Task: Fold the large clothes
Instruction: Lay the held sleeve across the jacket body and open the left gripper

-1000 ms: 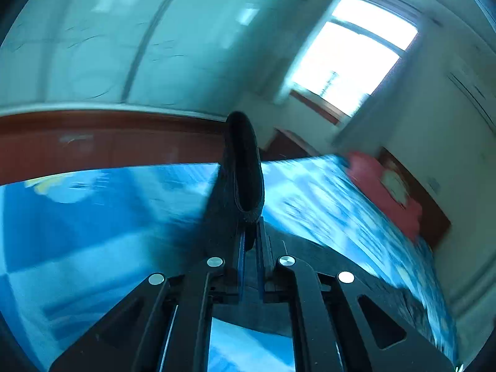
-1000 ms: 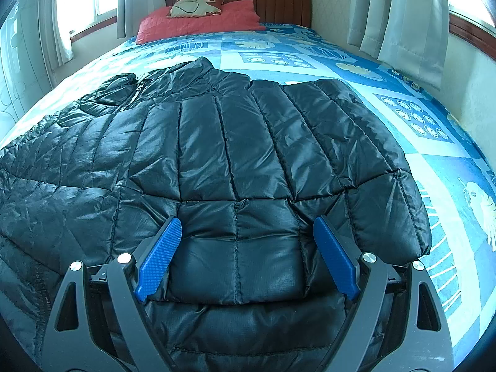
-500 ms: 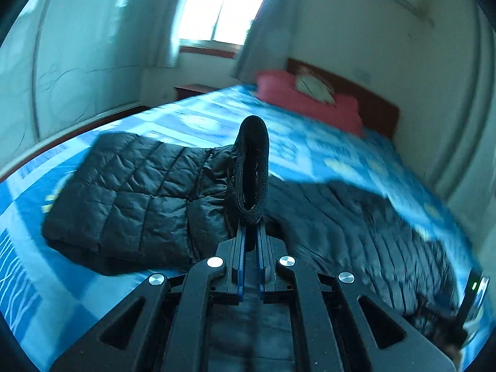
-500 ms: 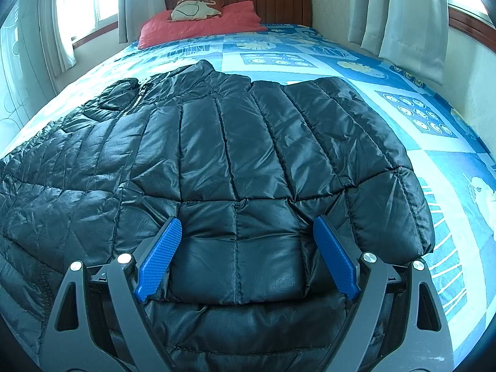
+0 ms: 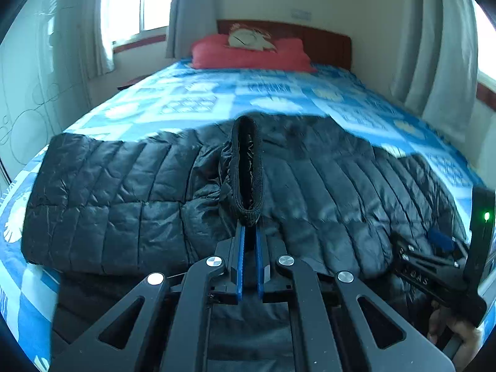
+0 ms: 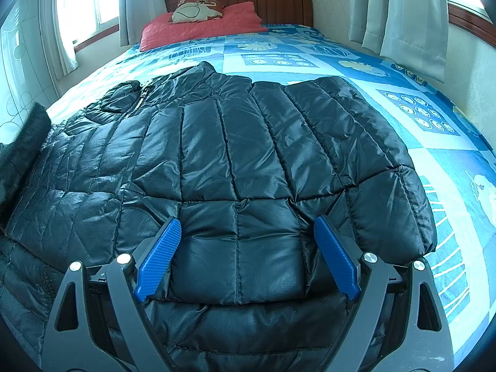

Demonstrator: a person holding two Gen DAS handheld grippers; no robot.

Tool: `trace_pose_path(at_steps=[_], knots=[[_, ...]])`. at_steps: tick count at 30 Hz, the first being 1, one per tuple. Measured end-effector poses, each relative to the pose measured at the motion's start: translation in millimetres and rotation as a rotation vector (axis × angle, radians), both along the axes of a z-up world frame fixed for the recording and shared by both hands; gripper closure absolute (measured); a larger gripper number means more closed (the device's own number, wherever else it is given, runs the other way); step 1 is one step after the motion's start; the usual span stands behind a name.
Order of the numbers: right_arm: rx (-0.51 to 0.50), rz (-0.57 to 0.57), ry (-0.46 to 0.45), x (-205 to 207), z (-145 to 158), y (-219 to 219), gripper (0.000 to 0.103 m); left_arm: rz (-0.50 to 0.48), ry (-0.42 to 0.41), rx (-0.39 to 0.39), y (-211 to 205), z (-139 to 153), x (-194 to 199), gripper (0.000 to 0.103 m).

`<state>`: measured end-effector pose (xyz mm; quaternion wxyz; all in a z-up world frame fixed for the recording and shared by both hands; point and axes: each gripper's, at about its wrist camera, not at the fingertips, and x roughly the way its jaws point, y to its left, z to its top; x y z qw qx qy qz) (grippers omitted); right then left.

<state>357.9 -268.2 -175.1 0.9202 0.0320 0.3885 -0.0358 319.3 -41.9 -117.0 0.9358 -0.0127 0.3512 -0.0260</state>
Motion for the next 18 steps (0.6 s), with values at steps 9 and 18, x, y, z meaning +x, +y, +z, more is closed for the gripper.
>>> trace_pose_path(at_steps=[9, 18], knots=[[-0.001, -0.001, 0.0, 0, 0, -1, 0.016, -0.07, 0.117, 0.021, -30, -21, 3, 0.089], [-0.006, -0.003, 0.012, 1, 1, 4, 0.016, -0.123, 0.071, -0.058, -10, 8, -44, 0.045]])
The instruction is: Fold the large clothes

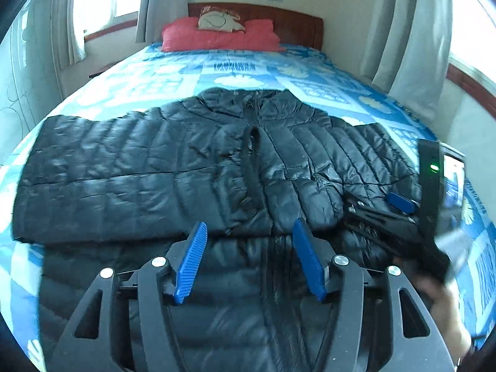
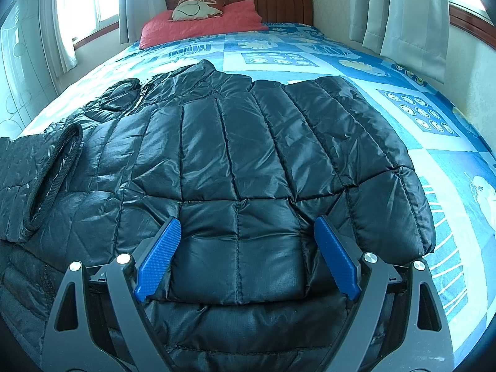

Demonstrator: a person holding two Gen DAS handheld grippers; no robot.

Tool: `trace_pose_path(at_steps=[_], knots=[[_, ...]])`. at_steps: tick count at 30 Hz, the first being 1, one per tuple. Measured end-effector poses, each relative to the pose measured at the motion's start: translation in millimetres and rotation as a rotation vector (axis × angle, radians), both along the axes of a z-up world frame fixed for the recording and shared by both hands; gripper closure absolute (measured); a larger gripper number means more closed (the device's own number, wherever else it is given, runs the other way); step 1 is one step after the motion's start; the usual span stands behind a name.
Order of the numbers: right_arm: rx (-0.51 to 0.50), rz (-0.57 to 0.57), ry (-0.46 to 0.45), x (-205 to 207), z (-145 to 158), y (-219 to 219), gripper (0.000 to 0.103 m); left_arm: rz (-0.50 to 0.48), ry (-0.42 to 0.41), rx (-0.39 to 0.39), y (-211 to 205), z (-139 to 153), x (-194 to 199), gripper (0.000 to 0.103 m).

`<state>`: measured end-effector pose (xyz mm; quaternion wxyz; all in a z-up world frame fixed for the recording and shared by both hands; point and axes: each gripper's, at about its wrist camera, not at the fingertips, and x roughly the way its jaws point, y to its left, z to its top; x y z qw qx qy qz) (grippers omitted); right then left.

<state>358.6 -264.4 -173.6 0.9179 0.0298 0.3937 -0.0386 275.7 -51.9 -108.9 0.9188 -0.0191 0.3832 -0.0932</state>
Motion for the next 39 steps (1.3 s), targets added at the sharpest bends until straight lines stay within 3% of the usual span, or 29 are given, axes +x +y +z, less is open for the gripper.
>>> trace_pose_path(at_steps=[2, 4, 7, 11, 16, 18, 19, 20, 21, 25, 31, 33, 39], knots=[[-0.009, -0.005, -0.006, -3, 8, 4, 0.016, 0.016, -0.025, -0.003, 20, 7, -16, 0.044], [-0.009, 0.005, -0.073, -15, 28, 15, 0.016, 0.045, -0.05, 0.0, 46, 11, -29, 0.044], [0.082, 0.066, -0.113, -23, 52, 39, 0.016, 0.121, -0.085, 0.038, 86, 12, -43, 0.044], [0.169, 0.18, -0.07, -6, 60, 91, 0.016, 0.225, -0.093, 0.113, 135, 7, -51, 0.044], [0.178, 0.217, 0.021, 29, 41, 143, 0.016, 0.341, -0.082, 0.115, 193, 1, -61, 0.044], [0.187, 0.226, 0.07, 36, 28, 155, 0.035, 0.367, -0.077, 0.114, 208, 0, -64, 0.044], [0.194, 0.233, 0.091, 39, 24, 159, 0.067, 0.379, -0.074, 0.111, 216, -1, -66, 0.044], [0.203, 0.235, 0.093, 39, 23, 161, 0.079, 0.387, -0.072, 0.108, 222, -1, -66, 0.044], [0.217, 0.236, 0.08, 37, 26, 161, 0.083, 0.392, -0.072, 0.111, 227, -2, -67, 0.044], [0.181, 0.202, -0.014, 22, 53, 145, 0.087, 0.404, -0.08, 0.106, 235, 0, -65, 0.044], [0.043, 0.098, -0.111, 7, 89, 77, 0.087, 0.375, -0.101, 0.101, 224, 9, -50, 0.044], [-0.023, 0.051, -0.111, 7, 90, 54, 0.087, 0.359, -0.104, 0.101, 217, 11, -43, 0.044], [-0.002, -0.052, -0.016, 16, 62, -18, 0.087, 0.308, -0.083, 0.1, 189, 8, -15, 0.044]])
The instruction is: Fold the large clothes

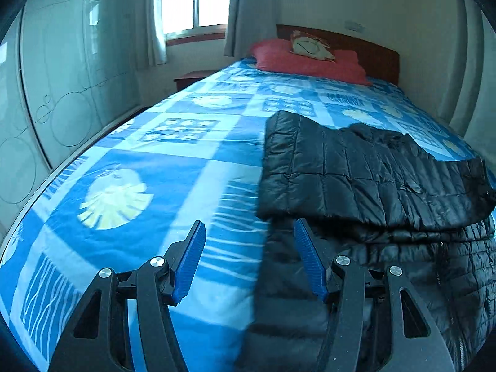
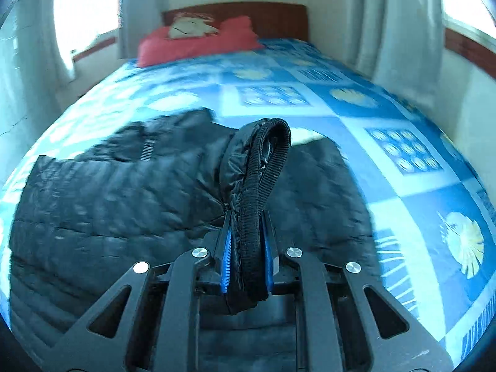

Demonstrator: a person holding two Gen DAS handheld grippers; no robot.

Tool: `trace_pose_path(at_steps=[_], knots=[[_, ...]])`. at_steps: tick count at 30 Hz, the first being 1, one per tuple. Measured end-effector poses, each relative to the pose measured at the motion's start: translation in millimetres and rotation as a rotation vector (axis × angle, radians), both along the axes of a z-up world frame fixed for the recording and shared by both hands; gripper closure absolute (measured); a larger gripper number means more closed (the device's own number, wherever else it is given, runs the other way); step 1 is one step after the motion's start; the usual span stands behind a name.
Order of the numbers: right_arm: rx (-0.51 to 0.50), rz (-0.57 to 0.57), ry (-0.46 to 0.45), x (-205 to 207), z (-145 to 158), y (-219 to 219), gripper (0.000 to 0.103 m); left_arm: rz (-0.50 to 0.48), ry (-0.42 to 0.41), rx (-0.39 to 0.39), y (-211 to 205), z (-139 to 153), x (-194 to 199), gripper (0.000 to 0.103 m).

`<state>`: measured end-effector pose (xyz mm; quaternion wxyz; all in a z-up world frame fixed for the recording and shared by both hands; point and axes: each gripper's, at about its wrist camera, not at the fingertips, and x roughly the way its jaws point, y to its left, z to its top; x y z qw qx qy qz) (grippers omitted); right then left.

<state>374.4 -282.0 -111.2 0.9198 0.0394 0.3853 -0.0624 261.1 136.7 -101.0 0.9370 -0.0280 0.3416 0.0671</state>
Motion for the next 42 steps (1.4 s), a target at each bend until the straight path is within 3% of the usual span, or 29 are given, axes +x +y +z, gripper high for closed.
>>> trace_pose_path(at_steps=[5, 10, 12, 13, 14, 16, 21, 24, 28, 30, 33, 36, 39, 42], knots=[[0.019, -0.023, 0.098, 2, -37, -25, 0.087, -0.016, 0.029, 0.029, -20, -7, 25, 0.044], [0.01, -0.006, 0.095, 0, -41, -26, 0.086, -0.013, 0.043, 0.037, -22, -10, 43, 0.044], [0.014, 0.008, 0.098, 0, -37, -28, 0.081, -0.012, 0.037, 0.031, -20, -7, 47, 0.044], [0.011, 0.011, 0.098, -2, -32, -27, 0.074, -0.013, 0.031, 0.027, -19, -4, 50, 0.044], [0.003, 0.007, 0.091, -3, -27, -27, 0.058, -0.012, 0.024, 0.028, -18, -1, 53, 0.044], [-0.031, -0.005, 0.023, -14, -5, -21, 0.041, -0.012, 0.013, 0.036, -16, 3, 58, 0.044], [0.027, 0.055, -0.055, -12, 25, 5, 0.041, 0.006, -0.012, 0.052, -11, 10, 83, 0.044], [0.015, 0.084, -0.013, 7, 10, 23, 0.041, 0.003, 0.028, 0.07, -12, -2, 101, 0.044], [-0.023, 0.095, 0.127, 30, -41, 33, 0.04, 0.011, 0.119, 0.096, -12, -33, 116, 0.044], [-0.002, 0.096, 0.095, 28, -56, 31, 0.038, 0.012, 0.161, 0.098, -11, -49, 120, 0.043], [-0.013, 0.101, 0.097, 28, -52, 33, 0.038, 0.009, 0.188, 0.054, -5, -58, 124, 0.042], [-0.005, 0.107, 0.068, 20, -34, 31, 0.039, 0.019, 0.165, 0.071, -4, -38, 113, 0.042], [-0.006, 0.114, -0.009, 14, -9, 29, 0.036, 0.003, 0.054, 0.074, -7, -3, 94, 0.042], [-0.003, 0.104, -0.009, 31, 0, 29, 0.034, -0.024, -0.009, 0.046, -13, 19, 100, 0.04]])
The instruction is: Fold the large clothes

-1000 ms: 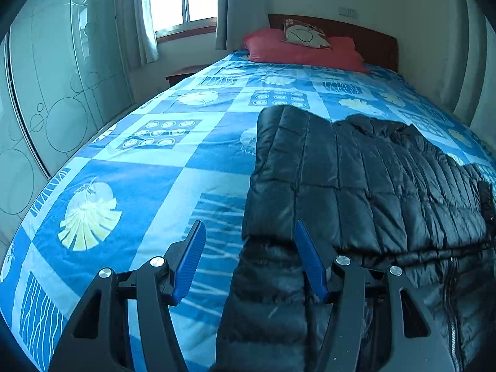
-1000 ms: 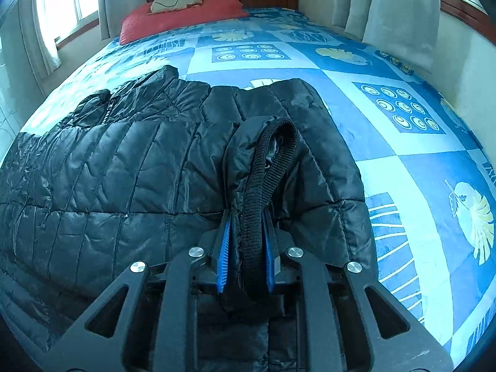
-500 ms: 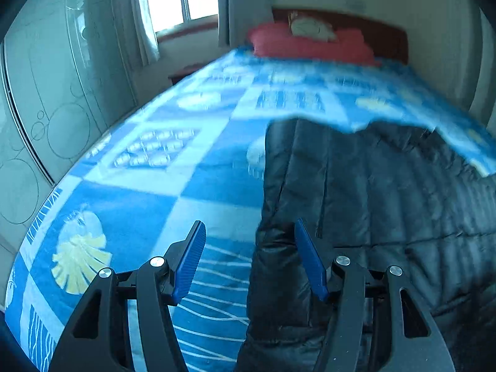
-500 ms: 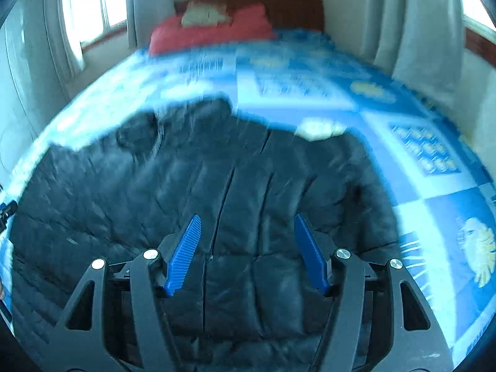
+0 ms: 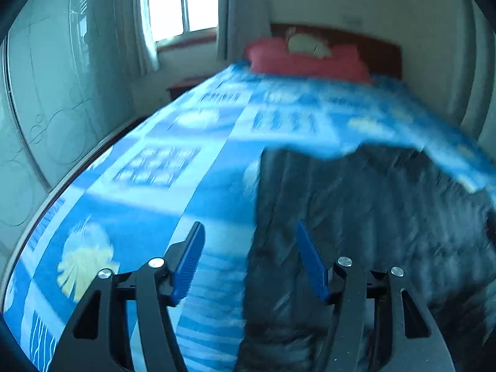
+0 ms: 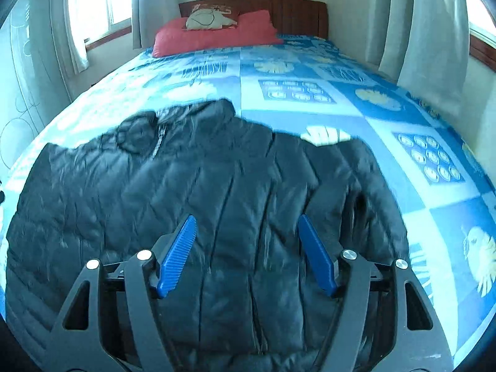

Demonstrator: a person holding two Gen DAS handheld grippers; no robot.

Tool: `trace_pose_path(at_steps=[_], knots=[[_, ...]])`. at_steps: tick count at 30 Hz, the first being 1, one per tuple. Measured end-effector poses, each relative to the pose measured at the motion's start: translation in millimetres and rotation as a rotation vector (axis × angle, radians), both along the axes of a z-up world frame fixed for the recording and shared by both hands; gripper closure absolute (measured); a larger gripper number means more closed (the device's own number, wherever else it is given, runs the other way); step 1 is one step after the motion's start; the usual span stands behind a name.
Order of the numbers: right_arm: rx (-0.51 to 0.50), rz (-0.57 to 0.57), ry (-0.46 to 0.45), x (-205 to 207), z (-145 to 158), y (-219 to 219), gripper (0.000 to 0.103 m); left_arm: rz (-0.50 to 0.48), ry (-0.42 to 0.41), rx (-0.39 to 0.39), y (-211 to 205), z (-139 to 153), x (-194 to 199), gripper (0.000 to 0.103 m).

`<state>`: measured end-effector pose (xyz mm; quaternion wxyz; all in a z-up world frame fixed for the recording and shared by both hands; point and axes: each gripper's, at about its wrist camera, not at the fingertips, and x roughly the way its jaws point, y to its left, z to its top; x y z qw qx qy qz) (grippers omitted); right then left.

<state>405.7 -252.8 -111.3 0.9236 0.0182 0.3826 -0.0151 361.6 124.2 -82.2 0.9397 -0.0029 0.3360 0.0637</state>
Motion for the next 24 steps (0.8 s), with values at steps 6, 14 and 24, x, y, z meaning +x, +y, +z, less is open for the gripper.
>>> trace_pose_path(at_steps=[6, 14, 24], knots=[[-0.064, -0.015, 0.075, 41, -29, 5, 0.034, 0.018, 0.062, 0.116, -24, -33, 63, 0.04], [-0.064, -0.016, 0.077, 47, -53, 1, 0.025, 0.019, 0.251, 0.027, -9, -79, 96, 0.036], [-0.021, 0.002, 0.019, -26, -23, -2, 0.025, -0.086, 0.102, -0.094, -35, -30, 6, 0.037]])
